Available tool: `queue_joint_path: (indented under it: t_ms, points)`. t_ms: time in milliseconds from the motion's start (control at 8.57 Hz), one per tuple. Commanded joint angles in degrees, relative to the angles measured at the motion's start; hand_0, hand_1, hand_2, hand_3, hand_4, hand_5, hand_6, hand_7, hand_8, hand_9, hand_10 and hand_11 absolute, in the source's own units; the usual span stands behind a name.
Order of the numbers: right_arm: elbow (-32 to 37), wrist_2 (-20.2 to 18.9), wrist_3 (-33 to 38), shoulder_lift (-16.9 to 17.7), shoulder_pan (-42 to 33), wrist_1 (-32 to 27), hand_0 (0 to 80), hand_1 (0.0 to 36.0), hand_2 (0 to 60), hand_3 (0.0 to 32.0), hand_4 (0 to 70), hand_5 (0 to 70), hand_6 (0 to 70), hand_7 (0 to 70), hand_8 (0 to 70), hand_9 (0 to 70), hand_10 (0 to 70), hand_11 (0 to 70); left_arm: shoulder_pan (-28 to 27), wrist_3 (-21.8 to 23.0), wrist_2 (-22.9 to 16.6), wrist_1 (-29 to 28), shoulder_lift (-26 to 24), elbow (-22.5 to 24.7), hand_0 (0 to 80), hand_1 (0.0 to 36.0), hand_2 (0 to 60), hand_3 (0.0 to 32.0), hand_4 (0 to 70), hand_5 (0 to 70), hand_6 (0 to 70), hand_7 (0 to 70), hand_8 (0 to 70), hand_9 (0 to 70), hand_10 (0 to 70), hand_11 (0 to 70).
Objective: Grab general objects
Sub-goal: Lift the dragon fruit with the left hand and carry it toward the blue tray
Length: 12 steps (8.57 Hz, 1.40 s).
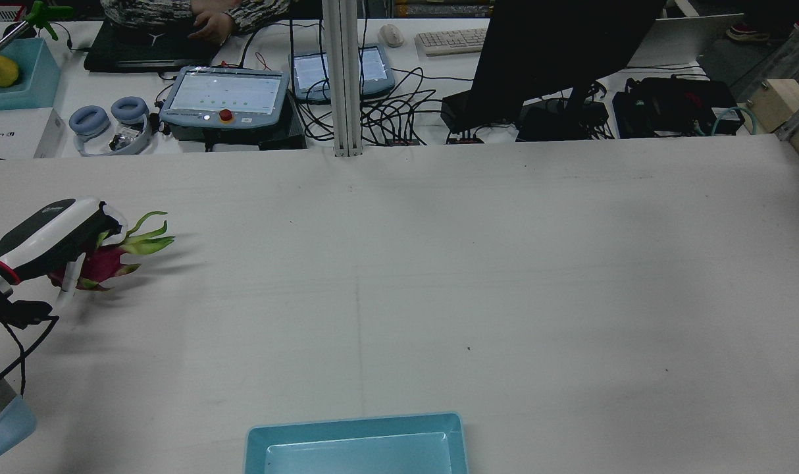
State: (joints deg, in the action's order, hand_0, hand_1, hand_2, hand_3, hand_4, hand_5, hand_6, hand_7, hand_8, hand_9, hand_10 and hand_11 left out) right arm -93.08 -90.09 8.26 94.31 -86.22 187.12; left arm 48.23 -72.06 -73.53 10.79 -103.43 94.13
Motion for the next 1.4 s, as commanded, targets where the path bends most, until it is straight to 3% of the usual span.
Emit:
queue_joint_path:
  t_ms: [0, 233, 350, 583, 817, 1283]
  points:
    - [0.0, 0.0, 0.0, 0.0, 0.0, 0.0, 0.0, 0.0, 0.0, 0.0, 0.0, 0.0, 0.0, 0.0, 0.0, 0.0, 0.0, 0.0, 2.9, 3.9, -19.7, 5.5, -0.7, 10.1, 80.0, 36.0, 60.0, 0.0, 70.0, 70.0, 70.0, 70.0, 70.0, 70.0, 70.0, 70.0]
    - [0.0, 0.0, 0.0, 0.0, 0.0, 0.0, 0.0, 0.0, 0.0, 0.0, 0.0, 0.0, 0.0, 0.0, 0.0, 0.0, 0.0, 0.0, 4.4, 10.2, -30.7, 5.9, -2.7, 15.8, 80.0, 36.0, 60.0, 0.0, 70.0, 70.0, 70.0, 70.0, 70.0, 70.0, 70.0, 70.0]
    - [0.0, 0.0, 0.0, 0.0, 0.0, 0.0, 0.0, 0.0, 0.0, 0.0, 0.0, 0.0, 0.0, 0.0, 0.0, 0.0, 0.0, 0.0, 4.2, 13.2, -34.7, 5.0, -4.5, 16.1, 80.0, 36.0, 60.0, 0.0, 70.0, 70.0, 70.0, 70.0, 70.0, 70.0, 70.0, 70.0]
    - [0.0, 0.0, 0.0, 0.1, 0.0, 0.0, 0.0, 0.0, 0.0, 0.0, 0.0, 0.0, 0.0, 0.0, 0.0, 0.0, 0.0, 0.0, 2.6, 22.2, -39.6, 0.1, -6.3, 17.6, 80.0, 36.0, 60.0, 0.0, 70.0, 70.0, 70.0, 70.0, 70.0, 70.0, 70.0, 70.0]
    - [0.0, 0.0, 0.0, 0.0, 0.0, 0.0, 0.0, 0.0, 0.0, 0.0, 0.0, 0.0, 0.0, 0.0, 0.0, 0.0, 0.0, 0.0, -5.1, 25.4, -40.3, -1.0, -7.0, 21.0, 80.0, 36.0, 60.0, 0.0, 70.0, 70.0, 70.0, 70.0, 70.0, 70.0, 70.0, 70.0]
    - [0.0, 0.1, 0.0, 0.0, 0.0, 0.0, 0.0, 0.0, 0.0, 0.0, 0.0, 0.0, 0.0, 0.0, 0.0, 0.0, 0.0, 0.0, -21.8, 25.7, -36.5, 7.0, -21.7, 22.8, 80.0, 36.0, 60.0, 0.0, 70.0, 70.0, 70.0, 70.0, 70.0, 70.0, 70.0, 70.0]
